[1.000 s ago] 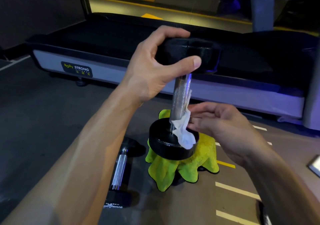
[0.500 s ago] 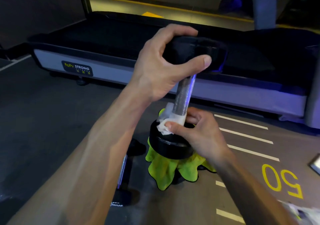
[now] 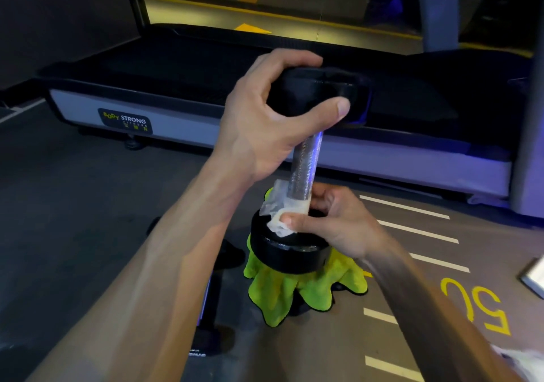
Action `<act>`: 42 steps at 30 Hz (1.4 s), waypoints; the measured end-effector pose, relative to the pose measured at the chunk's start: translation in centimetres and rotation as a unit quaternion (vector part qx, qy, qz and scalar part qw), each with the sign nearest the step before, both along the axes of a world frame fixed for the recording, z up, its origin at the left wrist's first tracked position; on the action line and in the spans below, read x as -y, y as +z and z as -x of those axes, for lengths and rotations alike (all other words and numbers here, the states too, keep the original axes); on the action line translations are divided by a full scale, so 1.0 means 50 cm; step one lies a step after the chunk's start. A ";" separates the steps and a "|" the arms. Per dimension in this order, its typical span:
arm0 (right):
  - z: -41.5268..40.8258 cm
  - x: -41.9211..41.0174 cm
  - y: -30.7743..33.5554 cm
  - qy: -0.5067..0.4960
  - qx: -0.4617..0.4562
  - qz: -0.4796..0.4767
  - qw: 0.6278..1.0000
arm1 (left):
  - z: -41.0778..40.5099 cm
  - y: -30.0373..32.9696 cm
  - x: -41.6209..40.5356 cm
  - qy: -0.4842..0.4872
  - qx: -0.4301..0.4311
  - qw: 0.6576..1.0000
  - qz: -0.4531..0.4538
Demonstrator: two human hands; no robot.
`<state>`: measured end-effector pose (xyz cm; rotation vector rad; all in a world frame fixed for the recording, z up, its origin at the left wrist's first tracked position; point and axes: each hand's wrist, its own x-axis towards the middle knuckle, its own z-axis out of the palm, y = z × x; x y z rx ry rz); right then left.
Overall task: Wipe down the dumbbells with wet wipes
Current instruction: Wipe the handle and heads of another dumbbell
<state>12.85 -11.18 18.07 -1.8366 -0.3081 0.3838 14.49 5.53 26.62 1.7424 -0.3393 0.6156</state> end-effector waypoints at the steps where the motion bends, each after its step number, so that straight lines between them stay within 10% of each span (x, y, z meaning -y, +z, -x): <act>1: 0.019 -0.012 0.004 -0.053 0.059 0.056 0.995 | 0.000 0.000 0.000 0.003 0.001 1.000 -0.001; 4: 0.065 -0.039 0.017 -0.159 0.169 0.156 0.960 | 0.003 -0.004 -0.001 0.008 0.004 1.000 0.003; 10: 0.042 -0.056 0.033 -0.108 0.137 0.040 0.984 | 0.002 -0.004 -0.007 0.006 -0.001 1.000 0.008; 19: -0.044 0.010 0.034 0.177 -0.042 0.042 0.982 | 0.014 -0.004 -0.019 -0.027 0.006 1.000 -0.007; 31: 0.045 -0.086 0.030 -0.189 0.178 0.100 0.960 | 0.015 -0.012 -0.022 -0.003 0.010 1.000 0.018; 42: -0.048 -0.071 0.052 0.067 -0.149 -0.166 0.972 | 0.015 -0.004 -0.020 -0.036 0.005 0.999 0.007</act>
